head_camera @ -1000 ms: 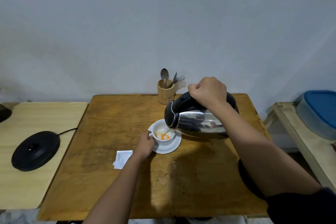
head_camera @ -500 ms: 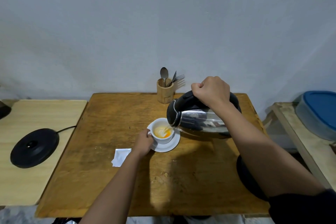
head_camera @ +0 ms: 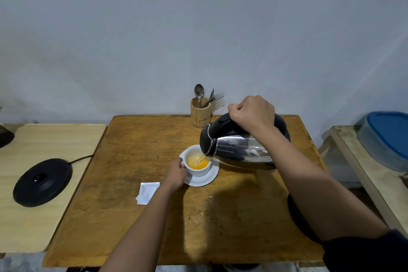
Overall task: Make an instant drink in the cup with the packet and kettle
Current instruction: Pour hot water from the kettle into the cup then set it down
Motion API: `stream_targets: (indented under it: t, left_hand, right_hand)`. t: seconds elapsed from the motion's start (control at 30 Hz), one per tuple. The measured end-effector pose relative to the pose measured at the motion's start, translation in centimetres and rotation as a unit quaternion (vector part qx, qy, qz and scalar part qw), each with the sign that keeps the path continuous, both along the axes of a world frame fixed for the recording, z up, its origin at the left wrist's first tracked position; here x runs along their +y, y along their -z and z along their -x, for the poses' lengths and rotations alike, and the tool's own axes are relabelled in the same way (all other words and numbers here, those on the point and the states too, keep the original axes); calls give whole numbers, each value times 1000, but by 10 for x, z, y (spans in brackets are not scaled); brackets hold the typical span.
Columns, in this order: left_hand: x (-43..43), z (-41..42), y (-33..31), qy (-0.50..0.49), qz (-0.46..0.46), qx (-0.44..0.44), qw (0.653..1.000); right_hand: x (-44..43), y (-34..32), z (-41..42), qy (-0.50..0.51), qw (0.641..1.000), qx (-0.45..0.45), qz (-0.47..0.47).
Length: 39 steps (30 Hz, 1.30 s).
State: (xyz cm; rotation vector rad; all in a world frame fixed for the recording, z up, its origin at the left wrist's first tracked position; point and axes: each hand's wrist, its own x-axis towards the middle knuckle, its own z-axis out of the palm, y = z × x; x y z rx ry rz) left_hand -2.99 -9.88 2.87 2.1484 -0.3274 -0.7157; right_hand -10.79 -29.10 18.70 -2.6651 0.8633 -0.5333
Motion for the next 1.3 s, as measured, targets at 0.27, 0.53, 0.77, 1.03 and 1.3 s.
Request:
stream_targets:
  t: [0.27, 0.53, 0.77, 1.03, 1.3]
  left_hand:
    - [1, 0, -2, 9, -9, 7, 1000]
    - [1, -2, 0, 4, -11, 9, 1000]
    - [1, -3, 1, 10, 4, 7, 1000]
    - [4, -6, 0, 20, 8, 14, 1000]
    - [4, -9, 2, 29, -9, 13, 999]
  right_hand:
    - [4, -3, -5, -4, 1000, -2, 8]
    - [7, -2, -5, 6, 1000, -2, 11]
    - [10, -8, -8, 5, 1000, -6, 23]
    - [13, -10, -12, -2, 999, -4, 34]
    - [13, -8, -12, -5, 999, 0, 40]
